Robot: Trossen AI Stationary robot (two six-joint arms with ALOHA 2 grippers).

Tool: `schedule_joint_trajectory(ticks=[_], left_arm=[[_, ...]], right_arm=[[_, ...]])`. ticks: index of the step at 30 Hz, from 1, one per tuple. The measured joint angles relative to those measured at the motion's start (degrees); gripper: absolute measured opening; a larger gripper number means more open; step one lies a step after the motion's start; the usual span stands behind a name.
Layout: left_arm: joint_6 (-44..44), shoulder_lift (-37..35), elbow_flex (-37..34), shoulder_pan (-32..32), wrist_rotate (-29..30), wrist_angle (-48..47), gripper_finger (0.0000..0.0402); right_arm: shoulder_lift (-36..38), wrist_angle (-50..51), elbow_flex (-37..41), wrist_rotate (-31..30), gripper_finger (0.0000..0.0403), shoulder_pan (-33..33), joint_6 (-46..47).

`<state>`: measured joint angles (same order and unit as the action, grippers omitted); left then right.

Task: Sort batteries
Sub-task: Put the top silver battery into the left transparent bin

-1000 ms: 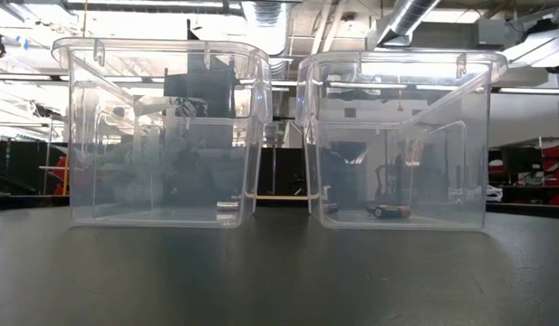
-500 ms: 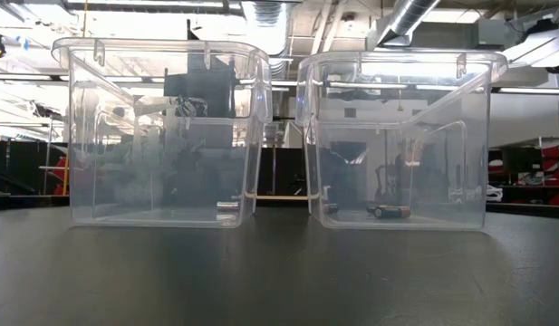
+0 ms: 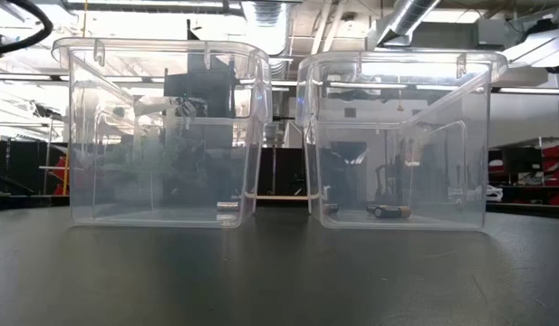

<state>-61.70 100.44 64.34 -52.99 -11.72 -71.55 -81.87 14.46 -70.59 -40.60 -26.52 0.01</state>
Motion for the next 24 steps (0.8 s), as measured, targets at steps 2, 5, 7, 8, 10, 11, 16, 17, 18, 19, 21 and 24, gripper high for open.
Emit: schedule_joint_trajectory(ticks=[2, 5, 7, 8, 10, 11, 16, 17, 18, 19, 21, 24], left_arm=[[1.5, 0.0, 0.0, 0.6, 0.1, 0.0, 0.0204], [3.6, 0.0, 0.0, 1.4, 0.2, 0.0, 0.0264], [4.9, 0.0, 0.0, 1.6, 0.2, 0.0, 0.0297], [5.7, 0.0, 0.0, 1.6, 0.0, -0.1, 0.0309], [7.0, 0.0, -0.2, 1.5, 0.0, -0.1, 0.0325], [7.2, 0.0, -0.5, 1.5, -0.2, -0.4, 0.0328], [6.7, -0.3, -0.9, -0.4, -0.3, -2.5, 0.0328], [6.1, -0.6, -0.9, -0.9, -0.1, -2.5, 0.0326], [5.4, -0.9, -0.9, -1.4, 0.0, -2.3, 0.0324], [4.7, -1.2, -0.9, -1.9, 0.0, -2.2, 0.0323], [3.3, -1.6, -0.9, -2.8, 0.2, -1.9, 0.032], [1.3, -2.7, -0.9, -3.9, 1.0, -1.9, 0.0319]], right_arm=[[0.0, 0.0, 0.0, 0.0, 0.0276, 0.0, 0.0], [0.0, 0.0, 0.0, 0.0, 0.0276, 0.0, 0.0], [0.0, 0.0, 0.0, 0.0, 0.0276, -0.1, 0.0], [0.0, 0.0, 0.0, 0.0, 0.0276, -0.1, 0.0], [0.0, 0.0, 0.0, 0.0, 0.0276, -0.1, 0.1], [0.0, 0.0, 0.0, 0.0, 0.0276, -0.1, 0.1], [0.0, 0.1, 0.0, 0.0, 0.0276, -0.5, 0.4], [0.0, 0.1, 0.0, 0.0, 0.0276, -0.6, 0.3], [0.0, 0.1, 0.0, 0.0, 0.0276, -0.9, 0.2], [0.0, 0.1, 0.0, 0.0, 0.0276, -1.0, 0.2], [0.0, 0.1, 0.0, 0.0, 0.0276, -1.2, 0.1], [0.0, 0.1, 0.0, 0.0, 0.0276, -1.3, -0.1]])
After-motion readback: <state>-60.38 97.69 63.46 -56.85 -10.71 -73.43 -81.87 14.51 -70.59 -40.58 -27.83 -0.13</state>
